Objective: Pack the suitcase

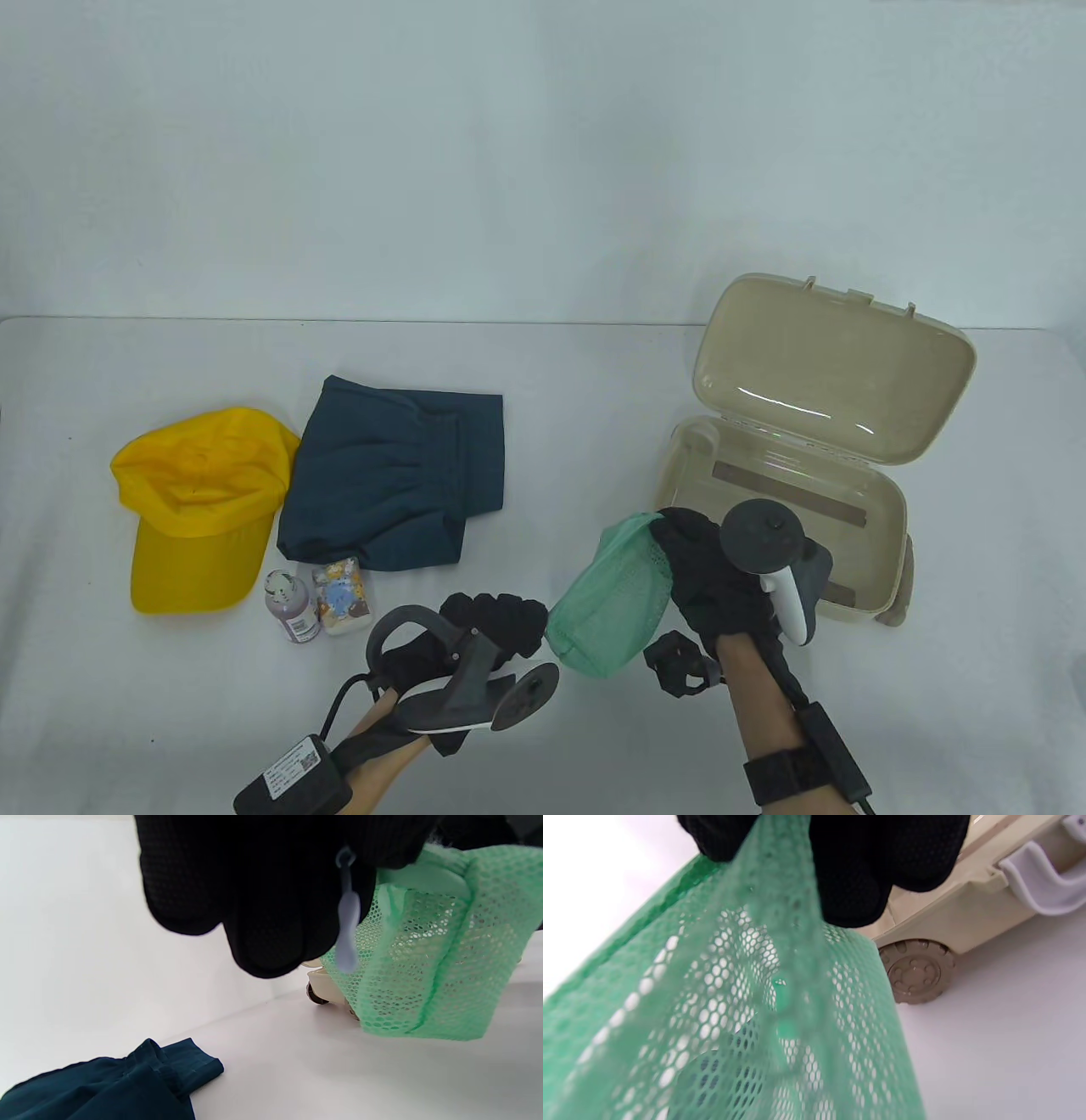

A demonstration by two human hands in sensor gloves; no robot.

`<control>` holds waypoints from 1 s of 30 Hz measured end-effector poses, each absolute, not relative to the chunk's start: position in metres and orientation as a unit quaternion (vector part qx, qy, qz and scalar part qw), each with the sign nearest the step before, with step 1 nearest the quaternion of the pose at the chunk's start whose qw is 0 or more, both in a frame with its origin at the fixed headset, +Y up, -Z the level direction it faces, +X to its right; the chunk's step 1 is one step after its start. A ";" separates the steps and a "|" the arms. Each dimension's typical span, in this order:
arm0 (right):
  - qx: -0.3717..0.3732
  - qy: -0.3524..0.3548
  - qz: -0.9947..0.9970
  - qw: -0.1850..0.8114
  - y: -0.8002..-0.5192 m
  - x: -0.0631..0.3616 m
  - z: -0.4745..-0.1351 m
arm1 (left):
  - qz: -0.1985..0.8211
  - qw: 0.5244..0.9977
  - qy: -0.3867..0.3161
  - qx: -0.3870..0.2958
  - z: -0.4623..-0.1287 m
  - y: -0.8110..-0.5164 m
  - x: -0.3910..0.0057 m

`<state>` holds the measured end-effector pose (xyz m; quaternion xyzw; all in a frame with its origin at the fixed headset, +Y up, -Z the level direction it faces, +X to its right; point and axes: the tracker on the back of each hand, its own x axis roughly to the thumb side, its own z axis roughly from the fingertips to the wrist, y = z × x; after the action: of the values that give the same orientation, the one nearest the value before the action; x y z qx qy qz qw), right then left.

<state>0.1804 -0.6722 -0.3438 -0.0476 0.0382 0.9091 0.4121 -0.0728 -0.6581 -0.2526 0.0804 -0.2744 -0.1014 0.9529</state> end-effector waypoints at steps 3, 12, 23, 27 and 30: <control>0.004 0.048 0.908 0.417 -0.670 0.173 -0.342 | -0.050 0.962 -0.261 0.064 -0.259 -0.657 -0.085; 0.160 0.045 0.918 0.361 -0.656 0.126 -0.322 | 0.198 0.963 -0.181 -0.015 -0.281 -0.663 -0.115; 0.200 0.070 0.894 0.394 -0.658 0.113 -0.313 | 0.266 0.946 -0.168 -0.082 -0.282 -0.675 -0.103; 0.212 0.097 0.880 0.414 -0.662 0.110 -0.314 | 0.308 0.932 -0.170 -0.088 -0.284 -0.676 -0.103; 0.208 0.100 0.882 0.410 -0.662 0.109 -0.313 | 0.326 0.929 -0.145 -0.096 -0.288 -0.679 -0.107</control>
<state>0.1095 -0.6617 -0.3130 0.2084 0.0997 0.8825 0.4097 -0.1074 -0.6787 -0.2880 -0.0955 -0.1447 0.3256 0.9295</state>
